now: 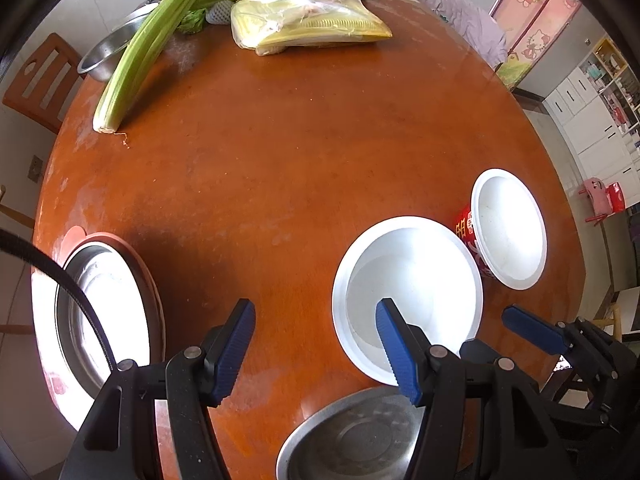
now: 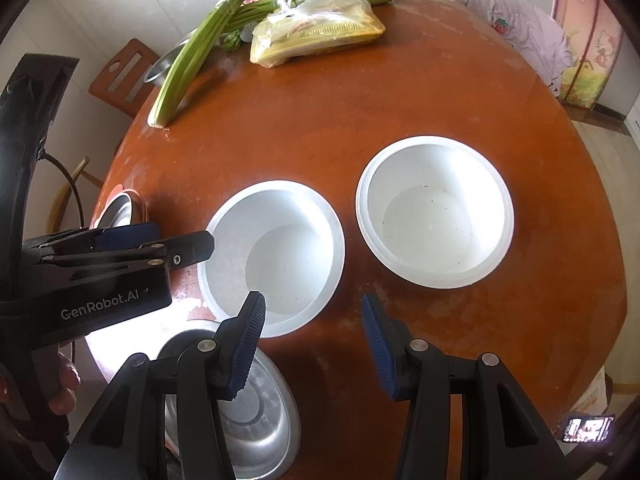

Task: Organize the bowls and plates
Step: 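Close the left tool on the white bowl rim and lift it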

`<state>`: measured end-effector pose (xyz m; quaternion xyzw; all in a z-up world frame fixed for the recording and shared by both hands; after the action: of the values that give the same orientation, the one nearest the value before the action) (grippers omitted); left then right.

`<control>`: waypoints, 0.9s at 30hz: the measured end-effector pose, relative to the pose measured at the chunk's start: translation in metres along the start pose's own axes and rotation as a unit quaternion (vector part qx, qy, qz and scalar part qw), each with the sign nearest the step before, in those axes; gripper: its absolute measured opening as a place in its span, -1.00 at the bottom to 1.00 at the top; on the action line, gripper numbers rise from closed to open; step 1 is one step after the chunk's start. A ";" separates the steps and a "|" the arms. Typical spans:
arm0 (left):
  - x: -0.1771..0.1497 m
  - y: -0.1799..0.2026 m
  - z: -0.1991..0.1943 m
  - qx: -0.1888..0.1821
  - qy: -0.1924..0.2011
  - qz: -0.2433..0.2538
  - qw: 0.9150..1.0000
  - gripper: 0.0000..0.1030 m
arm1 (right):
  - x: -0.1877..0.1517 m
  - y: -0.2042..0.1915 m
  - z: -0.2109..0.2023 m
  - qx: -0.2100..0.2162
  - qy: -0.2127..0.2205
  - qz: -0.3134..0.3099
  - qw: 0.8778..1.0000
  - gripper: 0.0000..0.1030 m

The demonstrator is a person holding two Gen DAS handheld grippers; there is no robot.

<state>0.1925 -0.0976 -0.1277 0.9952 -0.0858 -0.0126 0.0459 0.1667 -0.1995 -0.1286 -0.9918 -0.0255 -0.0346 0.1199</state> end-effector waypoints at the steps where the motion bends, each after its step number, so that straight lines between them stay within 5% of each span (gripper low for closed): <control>1: 0.001 0.001 0.002 -0.001 -0.002 0.001 1.000 0.21 | 0.001 0.001 0.001 0.000 -0.001 0.000 1.000 0.01; 17: 0.016 0.014 0.027 -0.036 -0.031 0.024 0.999 0.20 | 0.012 -0.001 0.023 0.005 -0.017 -0.002 1.000 -0.03; 23: 0.017 0.019 0.032 -0.070 -0.041 0.031 0.996 -0.23 | 0.015 -0.006 0.024 0.009 -0.016 -0.012 1.000 -0.03; 27: 0.018 0.017 0.029 -0.067 -0.036 0.032 0.997 -0.24 | 0.018 -0.012 0.023 0.006 -0.011 -0.020 1.000 -0.04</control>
<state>0.2061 -0.1197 -0.1553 0.9856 -0.1178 -0.0522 0.1099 0.1853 -0.1815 -0.1462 -0.9907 -0.0472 -0.0261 0.1246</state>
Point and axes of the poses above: each gripper's, at about its wrist camera, not at the fingertips, and z roughly the way its jaws point, y to its right, x to its top, the point moved 7 cm from there along z, roughly the way its jaws point, and after that the axes turned 14 degrees about -y, right-handed, at the moved point
